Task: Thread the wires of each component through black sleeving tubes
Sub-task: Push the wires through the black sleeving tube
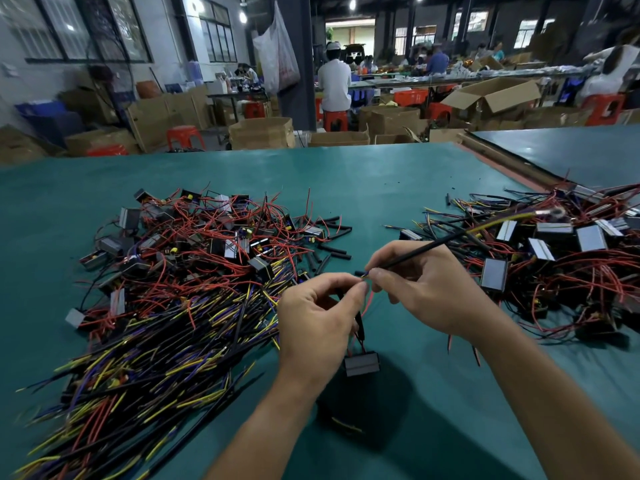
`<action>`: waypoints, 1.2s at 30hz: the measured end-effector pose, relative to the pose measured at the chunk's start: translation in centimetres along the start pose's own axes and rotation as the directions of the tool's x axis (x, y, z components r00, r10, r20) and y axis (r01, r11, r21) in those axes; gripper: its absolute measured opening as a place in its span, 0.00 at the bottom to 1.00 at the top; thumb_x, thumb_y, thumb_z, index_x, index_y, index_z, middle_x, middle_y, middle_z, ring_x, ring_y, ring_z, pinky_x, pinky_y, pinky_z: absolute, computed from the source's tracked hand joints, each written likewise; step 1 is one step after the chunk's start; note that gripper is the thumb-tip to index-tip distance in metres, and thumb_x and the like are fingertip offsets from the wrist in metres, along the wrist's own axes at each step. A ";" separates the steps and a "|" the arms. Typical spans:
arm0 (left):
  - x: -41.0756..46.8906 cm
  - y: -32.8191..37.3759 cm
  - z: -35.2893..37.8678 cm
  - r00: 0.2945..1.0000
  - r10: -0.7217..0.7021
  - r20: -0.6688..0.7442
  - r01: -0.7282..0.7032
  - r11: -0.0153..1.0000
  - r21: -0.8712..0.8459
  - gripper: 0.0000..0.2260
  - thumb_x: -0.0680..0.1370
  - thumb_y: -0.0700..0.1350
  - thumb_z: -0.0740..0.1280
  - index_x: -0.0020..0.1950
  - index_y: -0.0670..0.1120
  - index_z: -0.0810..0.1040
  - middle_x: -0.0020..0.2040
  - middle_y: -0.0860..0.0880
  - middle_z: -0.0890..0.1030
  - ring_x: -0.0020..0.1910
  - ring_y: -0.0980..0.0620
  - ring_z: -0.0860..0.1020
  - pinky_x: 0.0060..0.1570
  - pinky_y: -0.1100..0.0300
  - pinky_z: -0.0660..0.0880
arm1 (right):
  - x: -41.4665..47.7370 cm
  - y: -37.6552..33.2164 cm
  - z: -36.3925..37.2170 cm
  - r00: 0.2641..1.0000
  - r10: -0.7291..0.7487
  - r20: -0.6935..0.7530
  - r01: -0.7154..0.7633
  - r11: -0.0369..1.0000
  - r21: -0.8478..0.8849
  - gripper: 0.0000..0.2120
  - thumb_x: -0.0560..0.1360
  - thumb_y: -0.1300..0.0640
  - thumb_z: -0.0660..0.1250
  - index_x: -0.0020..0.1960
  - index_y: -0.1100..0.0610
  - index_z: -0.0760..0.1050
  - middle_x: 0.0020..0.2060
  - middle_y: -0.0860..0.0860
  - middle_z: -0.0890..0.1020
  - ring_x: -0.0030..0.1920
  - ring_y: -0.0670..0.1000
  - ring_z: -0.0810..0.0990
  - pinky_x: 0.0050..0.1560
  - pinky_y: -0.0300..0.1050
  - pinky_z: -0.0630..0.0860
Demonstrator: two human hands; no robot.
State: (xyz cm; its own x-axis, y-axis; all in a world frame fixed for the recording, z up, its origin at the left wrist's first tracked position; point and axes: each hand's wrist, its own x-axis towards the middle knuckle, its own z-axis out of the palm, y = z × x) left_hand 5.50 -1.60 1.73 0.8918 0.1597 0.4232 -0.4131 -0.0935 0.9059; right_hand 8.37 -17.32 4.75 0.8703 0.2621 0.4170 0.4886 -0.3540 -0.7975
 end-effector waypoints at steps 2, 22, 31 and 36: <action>0.1 -0.1 0.0 1.000 -0.003 0.003 0.003 1.000 0.020 0.06 0.74 0.38 0.73 0.37 0.45 0.83 0.25 0.52 0.78 0.21 0.56 0.73 0.24 0.63 0.71 | 0.0 0.3 -0.1 1.000 0.012 0.027 -0.011 0.999 -0.036 0.06 0.75 0.61 0.70 0.41 0.52 0.79 0.32 0.48 0.83 0.31 0.44 0.78 0.35 0.40 0.76; 0.2 -0.7 -0.5 0.990 0.123 0.069 -0.136 0.963 0.231 0.02 0.71 0.45 0.74 0.39 0.49 0.85 0.29 0.60 0.79 0.26 0.64 0.72 0.30 0.68 0.67 | -0.6 -1.4 0.2 0.987 0.058 0.147 -0.037 0.990 -0.139 0.14 0.78 0.54 0.65 0.39 0.62 0.76 0.31 0.64 0.75 0.30 0.57 0.71 0.34 0.58 0.73; -0.1 0.0 -0.2 0.956 -0.008 0.292 -0.011 0.998 0.063 0.11 0.74 0.35 0.71 0.34 0.48 0.81 0.23 0.57 0.69 0.22 0.61 0.61 0.24 0.69 0.59 | -0.1 -0.7 0.0 0.970 0.221 0.102 -0.233 0.964 0.128 0.21 0.77 0.59 0.68 0.27 0.56 0.67 0.23 0.54 0.67 0.23 0.50 0.69 0.30 0.43 0.69; 0.1 0.7 -0.4 0.919 -0.148 0.366 0.188 0.979 -0.077 0.11 0.74 0.32 0.70 0.36 0.45 0.81 0.27 0.54 0.74 0.25 0.56 0.65 0.26 0.65 0.63 | -0.2 0.0 -0.2 0.875 0.374 0.308 -0.465 0.828 0.315 0.14 0.78 0.56 0.66 0.36 0.62 0.73 0.25 0.51 0.71 0.26 0.49 0.68 0.31 0.40 0.75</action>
State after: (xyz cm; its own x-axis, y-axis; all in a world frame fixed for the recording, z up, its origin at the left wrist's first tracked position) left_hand 5.20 -1.22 2.38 0.9479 -0.1994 0.2485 -0.2509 0.0138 0.9679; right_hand 8.23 -17.51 4.80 0.9253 0.3732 -0.0678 -0.0194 -0.1320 -0.9911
